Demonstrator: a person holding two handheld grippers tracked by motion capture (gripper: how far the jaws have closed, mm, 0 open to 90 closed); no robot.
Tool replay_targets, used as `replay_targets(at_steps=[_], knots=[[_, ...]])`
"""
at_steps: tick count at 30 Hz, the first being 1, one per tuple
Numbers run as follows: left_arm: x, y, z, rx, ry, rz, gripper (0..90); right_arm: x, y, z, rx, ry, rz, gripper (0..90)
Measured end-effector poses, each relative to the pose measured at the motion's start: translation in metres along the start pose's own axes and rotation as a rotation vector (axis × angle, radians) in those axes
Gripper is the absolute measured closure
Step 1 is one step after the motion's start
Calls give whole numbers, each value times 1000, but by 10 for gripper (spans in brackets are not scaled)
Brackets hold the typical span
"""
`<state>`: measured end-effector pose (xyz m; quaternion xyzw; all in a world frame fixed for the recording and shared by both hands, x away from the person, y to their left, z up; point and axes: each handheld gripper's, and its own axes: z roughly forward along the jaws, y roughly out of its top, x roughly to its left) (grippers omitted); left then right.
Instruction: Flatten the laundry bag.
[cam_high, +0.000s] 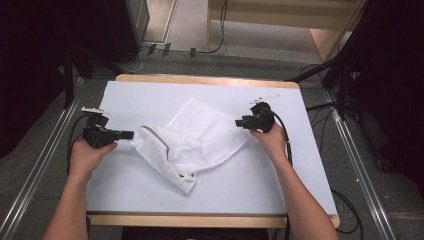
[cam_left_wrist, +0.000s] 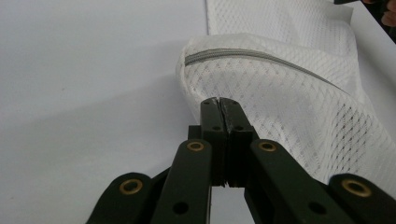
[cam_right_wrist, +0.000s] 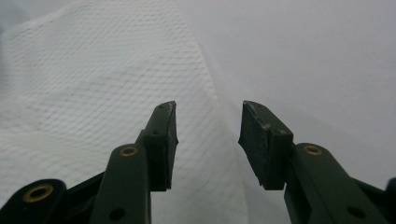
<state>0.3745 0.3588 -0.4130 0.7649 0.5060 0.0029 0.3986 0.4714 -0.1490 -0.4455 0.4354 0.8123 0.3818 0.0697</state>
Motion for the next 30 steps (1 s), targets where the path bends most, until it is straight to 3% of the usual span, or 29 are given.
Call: replay_targets(at_steps=[5,9,13,17,18,21,30], knots=[[-1,-6,-4,2,4,-7,900,-11,9,15,23,-7,21,559],[-1,-11,-6,10,9,-11,899,-12,10,22,10,-14,6,559],[1,-17,-10,7,17,-21,899,-9,8,36,51,6,-3,578],[2,-21,-13,1,18,-30,899,-4,8,39,66,24,-33,804],[2,-22,-13,0,19,-32,899,-2,9,38,80,14,-41,877],[2,-23,-14,-2,16,-32,899,-4,15,36,130,24,-15,900],[-2,-22,-10,3,14,-21,900,-34,12,10,60,-27,65,900]])
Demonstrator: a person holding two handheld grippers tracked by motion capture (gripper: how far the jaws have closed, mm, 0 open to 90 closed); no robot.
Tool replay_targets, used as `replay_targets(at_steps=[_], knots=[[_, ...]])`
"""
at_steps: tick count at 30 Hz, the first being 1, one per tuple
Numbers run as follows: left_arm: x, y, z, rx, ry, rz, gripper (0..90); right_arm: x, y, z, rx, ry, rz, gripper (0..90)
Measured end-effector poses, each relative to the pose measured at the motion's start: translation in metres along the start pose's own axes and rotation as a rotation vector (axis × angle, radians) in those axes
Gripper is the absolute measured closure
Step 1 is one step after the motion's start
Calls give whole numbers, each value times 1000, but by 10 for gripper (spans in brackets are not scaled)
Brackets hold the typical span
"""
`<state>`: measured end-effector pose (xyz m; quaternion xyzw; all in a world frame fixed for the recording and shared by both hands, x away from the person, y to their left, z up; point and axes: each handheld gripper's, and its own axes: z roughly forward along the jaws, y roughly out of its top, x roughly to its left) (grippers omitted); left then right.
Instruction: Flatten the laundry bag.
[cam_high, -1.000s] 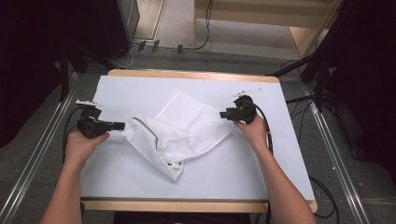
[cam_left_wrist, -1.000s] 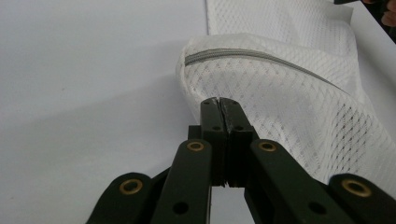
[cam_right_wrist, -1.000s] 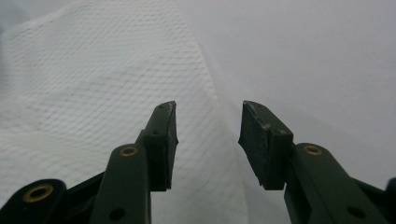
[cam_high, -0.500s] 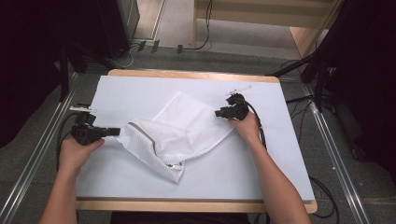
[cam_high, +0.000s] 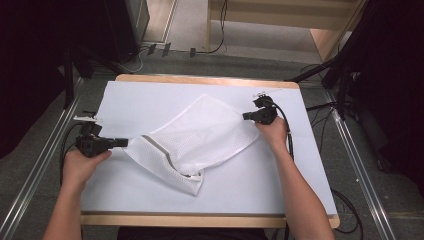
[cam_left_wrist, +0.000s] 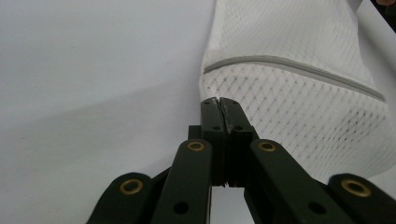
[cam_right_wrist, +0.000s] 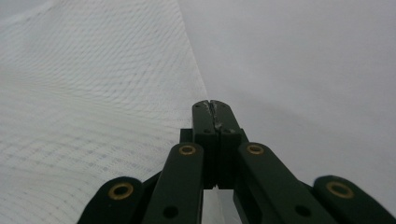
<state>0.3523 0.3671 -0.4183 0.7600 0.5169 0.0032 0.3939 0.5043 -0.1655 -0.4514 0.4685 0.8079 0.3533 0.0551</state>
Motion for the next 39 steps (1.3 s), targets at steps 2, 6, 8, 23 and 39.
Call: replay_targets(at_steps=[2,6,8,23,39], knots=[[-2,1,3,3,-25,6,900,-6,-1,-4,-13,-5,8,900],[-5,6,14,3,70,20,900,-7,-2,-5,-12,-62,-3,900],[0,8,22,16,97,7,900,-4,-2,-1,-12,-78,-14,900],[-7,13,-6,-74,84,27,650,5,-11,-25,-65,-23,-8,689],[-98,20,8,-14,-68,202,643,21,-46,-57,-49,7,-17,666]])
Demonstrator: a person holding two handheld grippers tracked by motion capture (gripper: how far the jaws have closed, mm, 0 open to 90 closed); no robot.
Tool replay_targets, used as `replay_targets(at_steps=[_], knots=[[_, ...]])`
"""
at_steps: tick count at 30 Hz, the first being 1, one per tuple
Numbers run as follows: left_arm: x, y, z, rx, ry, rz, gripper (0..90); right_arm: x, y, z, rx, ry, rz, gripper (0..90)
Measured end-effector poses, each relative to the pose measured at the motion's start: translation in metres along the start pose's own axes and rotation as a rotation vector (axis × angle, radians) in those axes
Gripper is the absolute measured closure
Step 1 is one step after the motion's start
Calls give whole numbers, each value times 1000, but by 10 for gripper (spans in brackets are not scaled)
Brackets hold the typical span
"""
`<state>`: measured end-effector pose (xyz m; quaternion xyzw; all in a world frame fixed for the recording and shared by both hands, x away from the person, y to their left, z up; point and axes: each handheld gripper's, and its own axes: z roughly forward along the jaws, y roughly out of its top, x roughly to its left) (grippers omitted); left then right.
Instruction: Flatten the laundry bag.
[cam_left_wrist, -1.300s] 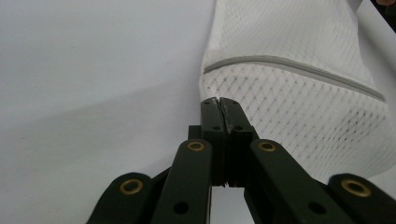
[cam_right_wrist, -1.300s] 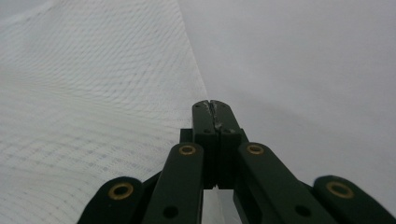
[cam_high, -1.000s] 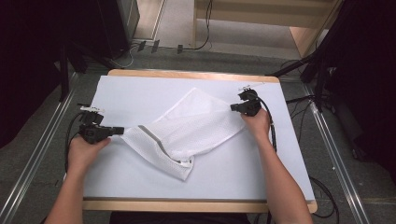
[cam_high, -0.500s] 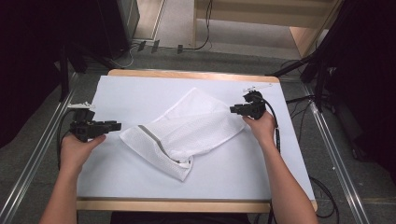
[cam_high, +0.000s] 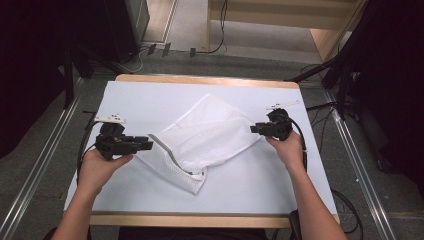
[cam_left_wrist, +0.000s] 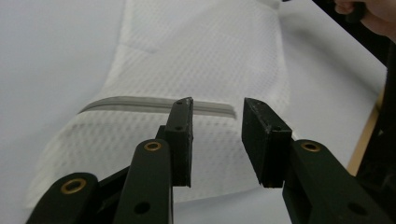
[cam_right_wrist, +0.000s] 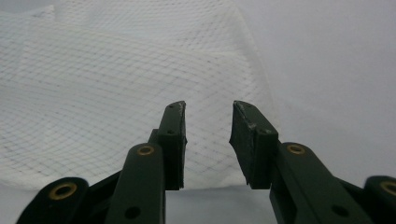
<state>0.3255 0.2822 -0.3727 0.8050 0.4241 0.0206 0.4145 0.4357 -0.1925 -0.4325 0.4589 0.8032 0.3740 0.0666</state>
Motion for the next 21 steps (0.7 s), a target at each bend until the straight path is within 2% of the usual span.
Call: replay_targets(at_steps=[2,6,8,10,11,13,14,16,21], knots=[[-5,0,2,9,-1,14,638,-4,-1,1,7,-9,4,665],[-25,1,17,25,-37,55,635,-8,-3,7,26,-17,16,661],[-28,1,19,35,-38,63,630,-9,-4,8,30,-20,16,661],[-35,3,25,53,-77,57,628,-11,-4,9,31,-24,19,657],[-43,4,30,60,-96,84,626,-12,-5,8,35,-26,27,652],[-54,3,37,74,-105,118,619,-12,-6,8,31,-31,25,650],[-54,3,37,74,-105,118,614,-12,-6,8,31,-31,25,650],[-64,-1,53,109,-117,147,608,-11,-7,8,31,-35,32,647],[-73,-11,78,147,-144,173,607,-10,-9,8,32,-33,23,644]])
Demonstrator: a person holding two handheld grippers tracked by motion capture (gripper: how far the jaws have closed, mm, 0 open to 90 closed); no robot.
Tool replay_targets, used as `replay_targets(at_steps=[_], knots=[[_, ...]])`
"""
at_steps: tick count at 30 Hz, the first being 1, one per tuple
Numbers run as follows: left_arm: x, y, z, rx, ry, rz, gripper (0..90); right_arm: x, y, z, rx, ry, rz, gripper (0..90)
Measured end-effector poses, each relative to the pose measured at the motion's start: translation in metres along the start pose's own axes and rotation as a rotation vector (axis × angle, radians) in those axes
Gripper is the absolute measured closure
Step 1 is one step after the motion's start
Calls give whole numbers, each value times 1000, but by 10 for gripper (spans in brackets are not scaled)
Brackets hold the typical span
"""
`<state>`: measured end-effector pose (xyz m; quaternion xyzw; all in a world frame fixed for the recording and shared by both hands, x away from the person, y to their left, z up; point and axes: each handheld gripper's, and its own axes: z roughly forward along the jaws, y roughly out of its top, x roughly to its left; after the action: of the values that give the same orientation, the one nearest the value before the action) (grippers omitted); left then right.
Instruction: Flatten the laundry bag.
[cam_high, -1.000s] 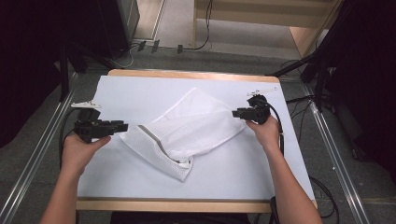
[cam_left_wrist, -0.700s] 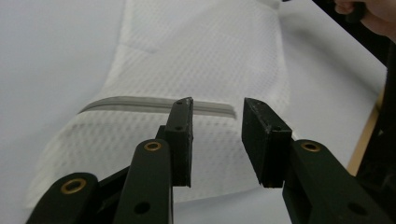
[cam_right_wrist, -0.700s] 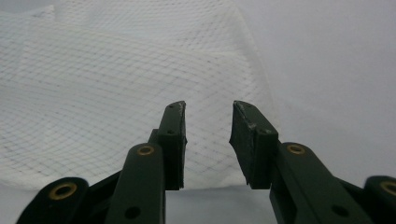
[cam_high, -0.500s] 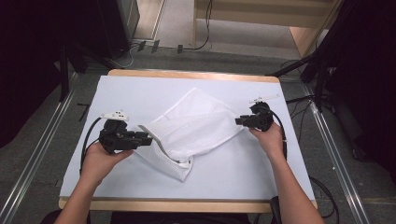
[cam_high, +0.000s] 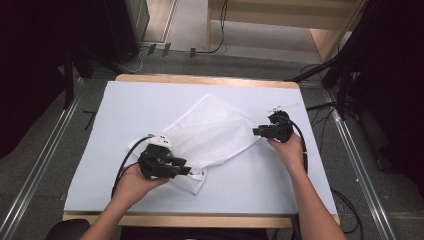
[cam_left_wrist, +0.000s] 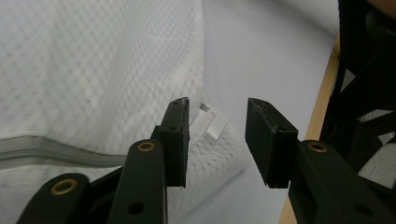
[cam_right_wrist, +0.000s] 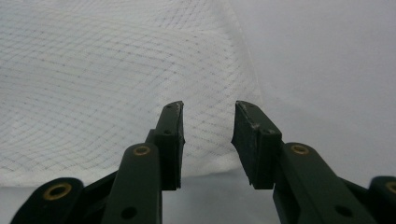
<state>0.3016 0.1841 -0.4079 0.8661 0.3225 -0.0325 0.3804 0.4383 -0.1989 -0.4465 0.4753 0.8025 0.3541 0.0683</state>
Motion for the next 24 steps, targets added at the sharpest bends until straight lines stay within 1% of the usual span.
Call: replay_targets(at_steps=[1,2,3,4,5,6,8,10,11,13,15,16,17,18,19,20,22,23,24], knots=[[-1,-1,4,12,-9,2,606,0,0,0,0,-1,-3,644],[-2,-2,8,19,-11,12,605,-1,-1,-1,0,-1,-3,644],[-2,-2,8,19,-11,12,604,-1,-1,-1,0,-1,-3,644],[-3,-4,12,25,-18,19,604,-1,-1,-1,1,-3,-2,643],[-5,-7,17,39,-14,28,590,-1,-2,-2,-1,-5,7,643],[-5,-10,19,51,-17,23,581,-2,-2,-2,-2,-5,6,643],[-7,-16,25,56,-29,18,555,-3,-3,-2,-3,-6,12,640],[-8,-18,28,65,-26,25,547,-4,-3,-3,-5,-8,11,639],[-9,-20,32,71,-13,30,538,-4,-3,-3,-8,-9,18,637],[-8,-22,37,76,-24,26,521,-7,-3,-3,-17,-16,22,626],[-6,-26,45,66,-40,8,513,-9,-3,-3,-15,-17,27,620],[-7,-28,47,67,-44,15,507,-10,-3,-3,-16,-20,27,618],[-8,-29,49,75,-38,20,495,-11,-4,-3,-15,-19,30,614],[-10,-31,50,57,-37,27,493,-12,-4,-3,-13,-18,37,610],[-10,-31,50,57,-37,27,496,-12,-4,-3,-13,-18,37,610],[-10,-33,52,41,-47,25,497,-15,-5,-2,-8,-16,53,602],[-11,-36,53,19,-41,17,525,-18,-6,-1,-3,-11,57,592],[-11,-37,53,10,-39,19,541,-19,-6,0,-2,-7,62,583],[-12,-38,53,1,-20,20,574,-19,-7,0,1,-6,70,581]])
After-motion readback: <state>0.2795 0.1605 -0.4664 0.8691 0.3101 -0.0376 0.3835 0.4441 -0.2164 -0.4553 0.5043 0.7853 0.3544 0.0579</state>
